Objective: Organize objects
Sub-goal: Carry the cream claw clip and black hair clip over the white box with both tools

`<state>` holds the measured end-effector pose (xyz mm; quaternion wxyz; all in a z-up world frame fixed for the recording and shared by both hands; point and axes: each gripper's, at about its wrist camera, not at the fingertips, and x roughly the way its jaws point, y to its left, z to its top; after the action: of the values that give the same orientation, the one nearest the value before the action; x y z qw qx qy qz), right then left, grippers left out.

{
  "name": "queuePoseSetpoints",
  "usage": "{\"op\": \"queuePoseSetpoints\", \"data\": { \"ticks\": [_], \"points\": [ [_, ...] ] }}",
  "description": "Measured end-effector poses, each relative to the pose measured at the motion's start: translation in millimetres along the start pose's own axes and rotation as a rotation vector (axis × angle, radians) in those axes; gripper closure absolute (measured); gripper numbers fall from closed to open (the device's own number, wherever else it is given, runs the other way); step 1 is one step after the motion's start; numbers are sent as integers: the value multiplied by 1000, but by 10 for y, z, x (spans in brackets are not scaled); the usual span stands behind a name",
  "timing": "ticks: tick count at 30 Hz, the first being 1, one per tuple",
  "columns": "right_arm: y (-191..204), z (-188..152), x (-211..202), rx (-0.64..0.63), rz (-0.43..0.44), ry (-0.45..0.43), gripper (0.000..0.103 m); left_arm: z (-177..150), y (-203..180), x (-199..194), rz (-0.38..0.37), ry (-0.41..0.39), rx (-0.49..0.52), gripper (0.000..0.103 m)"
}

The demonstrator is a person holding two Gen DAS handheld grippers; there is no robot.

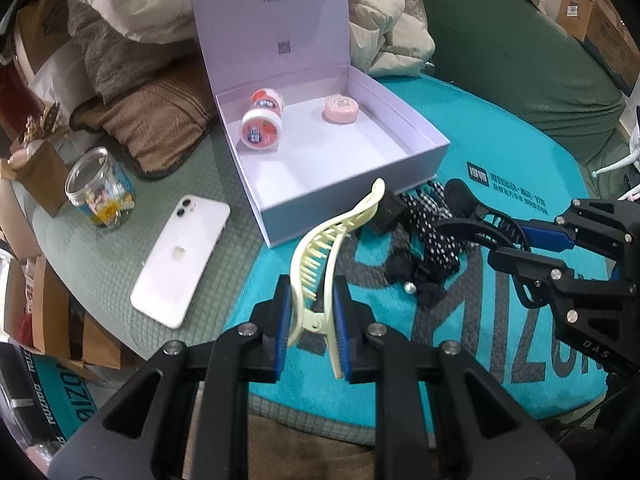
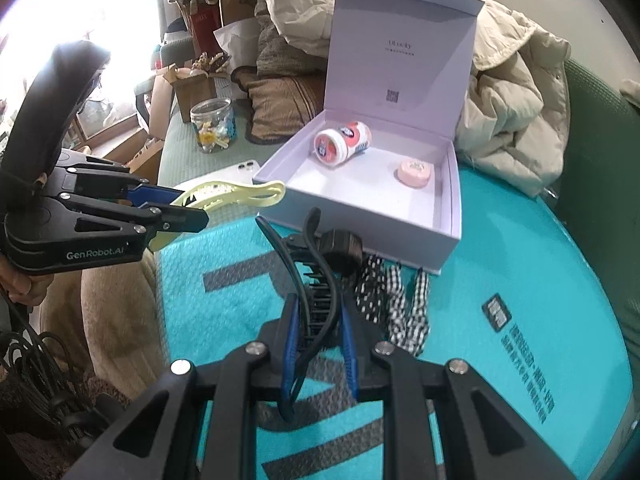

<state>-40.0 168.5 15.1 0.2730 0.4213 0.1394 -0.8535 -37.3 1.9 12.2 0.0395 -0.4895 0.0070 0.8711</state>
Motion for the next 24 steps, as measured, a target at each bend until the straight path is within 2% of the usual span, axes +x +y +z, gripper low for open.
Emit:
{"op": "queuePoseSetpoints", "data": {
  "ticks": [14, 24],
  "points": [
    [-378, 355, 165, -10, -11, -9, 84, 472, -23, 293, -11, 10, 35, 85],
    [-606, 562, 450, 6, -12, 13, 84, 714, -7, 636, 3, 42, 56, 85]
  ]
}}
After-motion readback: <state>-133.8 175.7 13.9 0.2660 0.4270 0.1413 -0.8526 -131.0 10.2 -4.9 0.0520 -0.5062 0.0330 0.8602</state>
